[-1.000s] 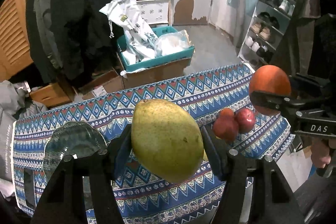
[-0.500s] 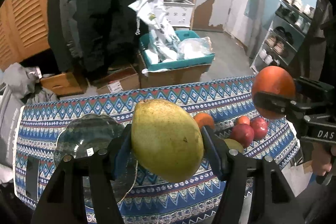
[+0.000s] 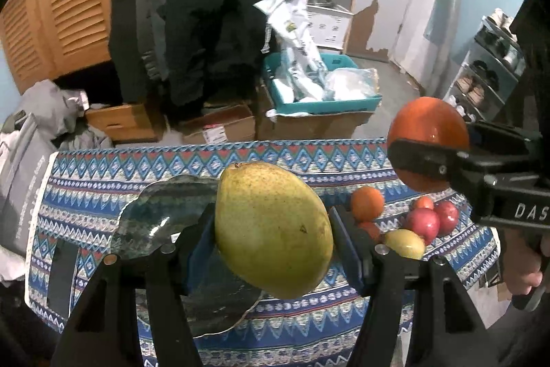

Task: Organize fruits
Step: 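Carry the pear with the left tool while the right tool carries the orange over the bowl, then lower the pear into the bowl and open the left tool while the right tool releases the orange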

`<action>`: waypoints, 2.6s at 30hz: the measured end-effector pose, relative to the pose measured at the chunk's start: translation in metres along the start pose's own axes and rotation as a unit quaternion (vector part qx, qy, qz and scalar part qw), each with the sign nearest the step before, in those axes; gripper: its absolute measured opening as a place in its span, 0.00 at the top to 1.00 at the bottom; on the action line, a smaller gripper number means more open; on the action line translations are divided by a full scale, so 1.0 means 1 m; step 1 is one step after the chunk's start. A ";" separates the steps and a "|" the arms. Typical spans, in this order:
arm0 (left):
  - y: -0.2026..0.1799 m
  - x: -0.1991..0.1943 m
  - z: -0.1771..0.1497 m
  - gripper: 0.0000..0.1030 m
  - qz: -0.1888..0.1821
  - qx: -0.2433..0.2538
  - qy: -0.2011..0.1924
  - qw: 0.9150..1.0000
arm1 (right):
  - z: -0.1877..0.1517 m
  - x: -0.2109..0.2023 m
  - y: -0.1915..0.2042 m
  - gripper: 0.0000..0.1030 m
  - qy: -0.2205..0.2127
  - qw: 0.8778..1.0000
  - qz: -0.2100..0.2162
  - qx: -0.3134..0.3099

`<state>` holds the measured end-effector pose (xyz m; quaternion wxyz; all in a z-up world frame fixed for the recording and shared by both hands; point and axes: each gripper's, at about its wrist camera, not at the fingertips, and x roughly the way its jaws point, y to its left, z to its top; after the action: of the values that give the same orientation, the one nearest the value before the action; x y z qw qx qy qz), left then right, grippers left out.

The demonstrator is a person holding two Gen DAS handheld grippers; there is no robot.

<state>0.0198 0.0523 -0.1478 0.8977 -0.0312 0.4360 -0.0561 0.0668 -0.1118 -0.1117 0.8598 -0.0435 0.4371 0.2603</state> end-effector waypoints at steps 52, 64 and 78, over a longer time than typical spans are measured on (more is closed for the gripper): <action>0.150 0.116 -0.090 0.36 0.073 -0.135 0.197 0.968 | -0.023 0.210 0.103 0.35 0.231 0.971 0.045 -0.027; 0.159 0.119 -0.091 0.35 0.067 -0.161 0.199 0.964 | -0.027 0.216 0.102 0.35 0.244 0.968 0.049 -0.029; 0.154 0.094 -0.079 0.31 0.082 -0.151 0.164 0.971 | -0.001 0.180 0.100 0.26 0.169 0.985 0.047 -0.008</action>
<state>0.0265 0.1927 -0.2858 0.8002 -0.1203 0.5821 0.0799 0.1048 0.0476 -0.2362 0.7602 -0.0729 0.5752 0.2931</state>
